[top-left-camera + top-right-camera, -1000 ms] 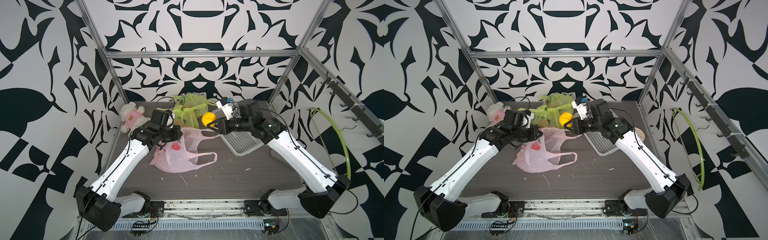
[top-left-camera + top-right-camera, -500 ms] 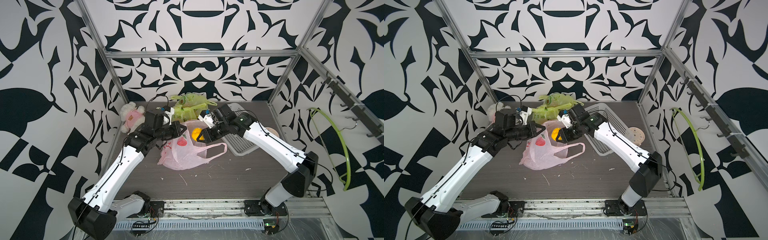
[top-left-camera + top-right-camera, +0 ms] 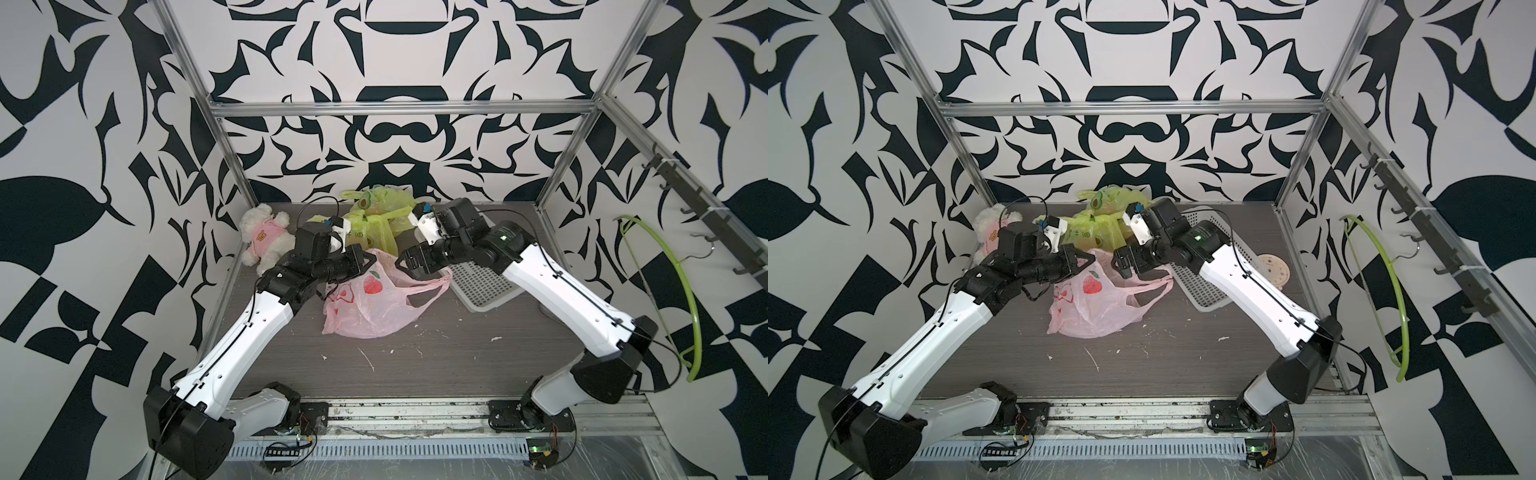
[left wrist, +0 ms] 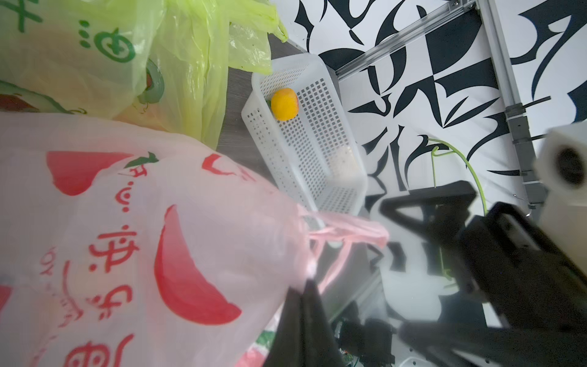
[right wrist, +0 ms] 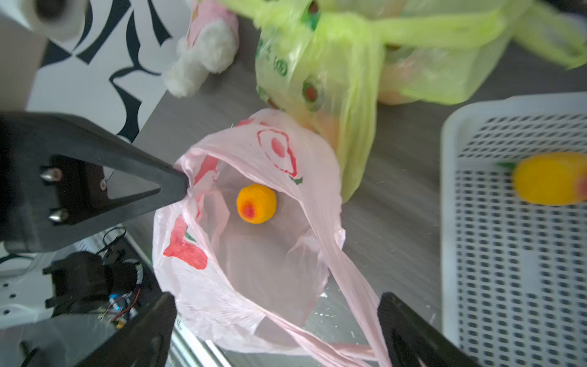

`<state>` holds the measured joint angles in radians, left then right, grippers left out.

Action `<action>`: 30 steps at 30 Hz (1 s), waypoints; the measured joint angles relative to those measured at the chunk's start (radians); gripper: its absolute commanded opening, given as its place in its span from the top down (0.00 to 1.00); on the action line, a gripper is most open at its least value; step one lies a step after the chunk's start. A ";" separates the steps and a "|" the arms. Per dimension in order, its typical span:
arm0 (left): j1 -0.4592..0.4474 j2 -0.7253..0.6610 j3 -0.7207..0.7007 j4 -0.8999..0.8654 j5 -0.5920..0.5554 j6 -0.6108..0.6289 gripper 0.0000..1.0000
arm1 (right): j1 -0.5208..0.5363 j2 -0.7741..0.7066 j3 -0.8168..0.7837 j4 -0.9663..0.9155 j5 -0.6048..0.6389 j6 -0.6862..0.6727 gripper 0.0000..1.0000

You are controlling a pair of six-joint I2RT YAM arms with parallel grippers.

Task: Place the peach into a plastic bag & tie a knot
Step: Place the peach in the plastic bag, then pick up the peach from the basket.

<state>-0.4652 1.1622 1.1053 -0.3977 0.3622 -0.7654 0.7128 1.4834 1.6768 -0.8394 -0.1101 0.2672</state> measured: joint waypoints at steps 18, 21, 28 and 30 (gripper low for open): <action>0.011 0.038 -0.003 0.021 0.028 0.005 1.00 | -0.478 0.188 -0.050 0.171 0.030 0.073 0.37; 0.012 0.038 -0.005 0.020 0.028 0.009 1.00 | -0.496 0.349 -0.020 0.154 -0.006 0.090 0.27; 0.012 0.037 -0.032 0.019 0.027 0.024 1.00 | -0.508 0.625 0.161 0.132 0.000 0.097 0.26; 0.012 0.037 -0.047 0.019 0.028 0.025 1.00 | -0.509 0.661 0.185 0.132 0.003 0.099 0.25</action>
<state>-0.4534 1.1988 1.0584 -0.3790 0.3901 -0.7406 0.2043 2.1445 1.8614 -0.7074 -0.1066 0.3664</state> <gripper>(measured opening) 0.038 0.744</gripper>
